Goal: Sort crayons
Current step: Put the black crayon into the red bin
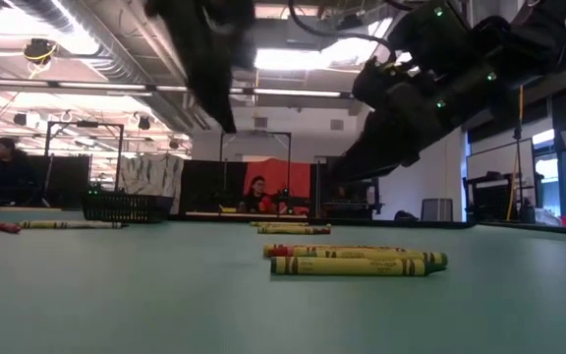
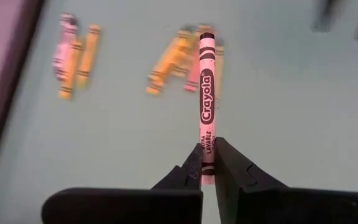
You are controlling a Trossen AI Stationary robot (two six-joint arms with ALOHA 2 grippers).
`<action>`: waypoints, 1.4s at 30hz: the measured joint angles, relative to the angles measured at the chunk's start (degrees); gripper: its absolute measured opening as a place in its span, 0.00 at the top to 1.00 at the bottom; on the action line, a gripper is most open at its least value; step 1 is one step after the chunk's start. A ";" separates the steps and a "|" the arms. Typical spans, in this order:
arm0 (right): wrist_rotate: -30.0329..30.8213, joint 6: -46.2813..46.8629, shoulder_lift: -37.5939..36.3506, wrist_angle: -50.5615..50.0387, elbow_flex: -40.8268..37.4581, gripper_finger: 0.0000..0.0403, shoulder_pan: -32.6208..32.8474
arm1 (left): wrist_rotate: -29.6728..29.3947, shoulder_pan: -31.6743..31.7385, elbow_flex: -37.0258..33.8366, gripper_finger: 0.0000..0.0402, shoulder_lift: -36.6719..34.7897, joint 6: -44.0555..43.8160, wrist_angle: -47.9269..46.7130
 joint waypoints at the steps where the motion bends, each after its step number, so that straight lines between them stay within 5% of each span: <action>1: -0.01 0.02 0.00 0.17 0.00 0.56 0.35 | 0.01 -1.73 0.03 1.00 -1.12 -1.65 -1.52; 20: 1.99 0.24 -0.02 2.72 0.00 0.56 1.96 | -4.07 -41.84 0.04 1.00 -7.81 -44.46 -22.45; 32: 1.99 0.08 -0.07 3.58 0.00 0.56 1.96 | -3.28 -65.18 0.04 1.00 -6.25 -73.92 -22.71; 42: 1.98 0.02 -0.08 3.58 0.00 0.56 1.92 | -2.54 -77.96 0.04 0.99 1.59 -92.75 -15.90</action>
